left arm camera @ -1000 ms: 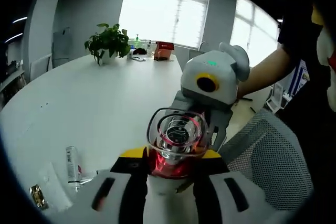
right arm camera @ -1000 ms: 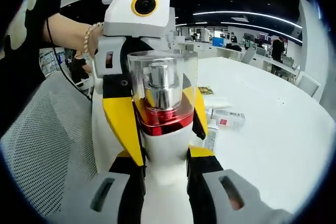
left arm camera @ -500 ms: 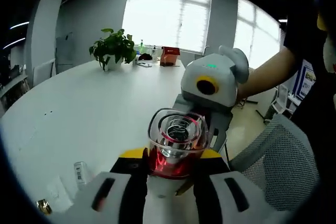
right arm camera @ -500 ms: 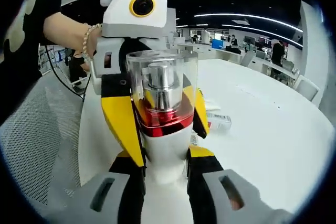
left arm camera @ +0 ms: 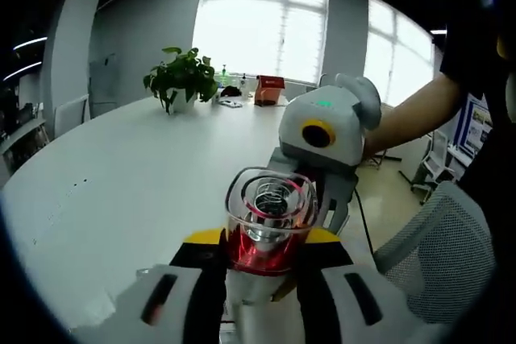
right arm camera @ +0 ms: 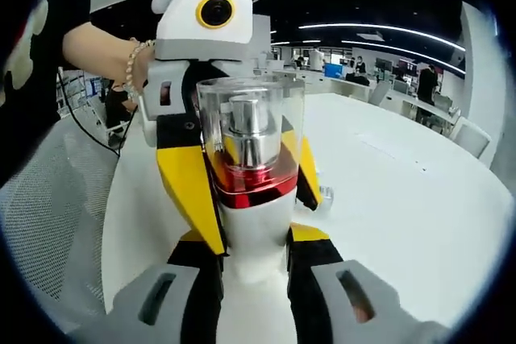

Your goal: Arrange the skincare products in the storage area until every visible bottle or jar stands upright without overlapping.

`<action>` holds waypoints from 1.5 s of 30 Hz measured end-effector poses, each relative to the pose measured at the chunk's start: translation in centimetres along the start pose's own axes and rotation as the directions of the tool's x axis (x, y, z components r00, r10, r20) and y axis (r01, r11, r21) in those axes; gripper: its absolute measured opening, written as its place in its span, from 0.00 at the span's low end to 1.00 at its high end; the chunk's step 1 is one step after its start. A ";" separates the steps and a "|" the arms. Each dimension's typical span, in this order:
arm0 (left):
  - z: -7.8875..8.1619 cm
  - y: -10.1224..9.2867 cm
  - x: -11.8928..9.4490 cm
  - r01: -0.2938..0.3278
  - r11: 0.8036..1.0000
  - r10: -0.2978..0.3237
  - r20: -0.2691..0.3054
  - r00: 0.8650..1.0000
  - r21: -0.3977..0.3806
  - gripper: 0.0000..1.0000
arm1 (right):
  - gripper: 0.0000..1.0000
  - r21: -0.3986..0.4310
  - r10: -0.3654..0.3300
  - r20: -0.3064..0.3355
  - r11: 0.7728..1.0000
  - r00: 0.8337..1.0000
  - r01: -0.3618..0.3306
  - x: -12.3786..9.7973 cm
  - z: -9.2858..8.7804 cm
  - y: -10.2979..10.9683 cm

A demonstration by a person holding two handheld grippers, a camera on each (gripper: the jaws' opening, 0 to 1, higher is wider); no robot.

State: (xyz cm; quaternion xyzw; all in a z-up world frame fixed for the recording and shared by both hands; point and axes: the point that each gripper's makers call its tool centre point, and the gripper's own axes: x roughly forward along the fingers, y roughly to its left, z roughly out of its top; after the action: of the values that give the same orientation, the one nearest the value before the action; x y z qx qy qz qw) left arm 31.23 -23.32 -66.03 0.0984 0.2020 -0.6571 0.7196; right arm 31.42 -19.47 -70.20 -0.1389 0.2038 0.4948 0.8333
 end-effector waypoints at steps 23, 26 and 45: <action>0.8 0.4 0.4 -0.028 0.999 0.028 0.021 0.999 -0.024 0.27 | 0.30 -0.037 0.085 -0.024 0.996 0.996 -0.086 0.2 -0.2 -0.7; 0.7 0.7 0.3 -0.032 0.999 0.033 0.020 0.999 -0.028 0.27 | 0.30 -0.020 0.065 -0.016 0.998 0.998 -0.066 0.3 -0.2 -0.9; 0.1 1.0 -0.1 -0.046 0.999 0.046 -0.015 0.999 -0.013 0.28 | 0.30 0.049 -0.009 0.000 0.999 1.000 0.009 0.2 -0.5 -1.4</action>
State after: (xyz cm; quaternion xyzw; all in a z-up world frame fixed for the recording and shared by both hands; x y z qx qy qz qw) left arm 32.21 -23.15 -66.01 0.1031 0.2094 -0.6383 0.7336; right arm 32.63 -20.22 -70.72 -0.1194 0.2153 0.4858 0.8387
